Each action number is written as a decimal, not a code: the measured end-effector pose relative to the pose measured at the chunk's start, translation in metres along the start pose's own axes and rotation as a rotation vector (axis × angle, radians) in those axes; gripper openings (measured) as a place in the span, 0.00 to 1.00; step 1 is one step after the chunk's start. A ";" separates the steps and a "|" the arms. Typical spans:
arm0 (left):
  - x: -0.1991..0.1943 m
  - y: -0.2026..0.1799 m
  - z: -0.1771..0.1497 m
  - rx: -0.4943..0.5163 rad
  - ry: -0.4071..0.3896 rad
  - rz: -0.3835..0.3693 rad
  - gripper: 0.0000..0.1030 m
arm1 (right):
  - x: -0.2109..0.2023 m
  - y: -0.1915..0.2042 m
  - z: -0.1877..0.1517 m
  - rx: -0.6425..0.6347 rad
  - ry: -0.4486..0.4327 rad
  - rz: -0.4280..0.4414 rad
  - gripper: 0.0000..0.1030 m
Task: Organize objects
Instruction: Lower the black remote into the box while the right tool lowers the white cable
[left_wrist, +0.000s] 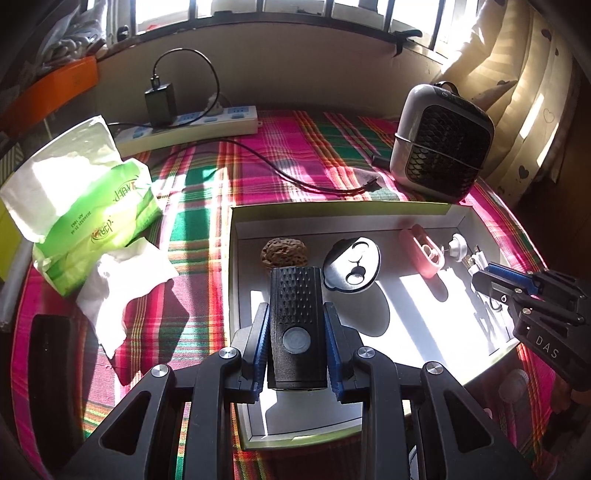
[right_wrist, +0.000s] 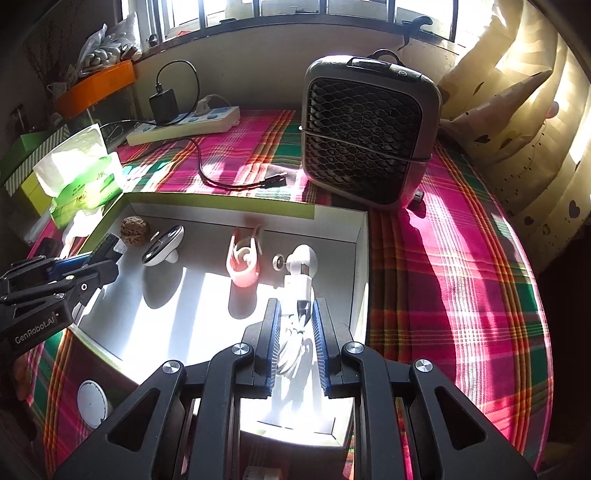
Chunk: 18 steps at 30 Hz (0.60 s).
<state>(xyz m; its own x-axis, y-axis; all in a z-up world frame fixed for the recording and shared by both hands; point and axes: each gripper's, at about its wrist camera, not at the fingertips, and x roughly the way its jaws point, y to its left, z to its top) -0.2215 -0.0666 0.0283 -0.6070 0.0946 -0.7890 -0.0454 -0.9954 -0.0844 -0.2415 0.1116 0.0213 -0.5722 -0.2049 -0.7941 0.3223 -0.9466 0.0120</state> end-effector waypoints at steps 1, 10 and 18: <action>0.001 0.000 0.001 0.001 0.001 0.001 0.24 | 0.001 0.000 0.000 -0.001 0.001 -0.002 0.18; 0.008 -0.006 0.003 0.022 0.008 0.012 0.24 | 0.008 0.001 0.000 -0.016 0.010 -0.013 0.18; 0.014 -0.010 0.004 0.034 0.021 0.022 0.24 | 0.011 0.006 0.001 -0.049 0.003 -0.042 0.18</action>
<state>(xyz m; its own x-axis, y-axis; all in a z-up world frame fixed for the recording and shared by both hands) -0.2329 -0.0554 0.0207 -0.5912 0.0730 -0.8032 -0.0593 -0.9971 -0.0470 -0.2467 0.1033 0.0135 -0.5839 -0.1645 -0.7950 0.3346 -0.9410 -0.0511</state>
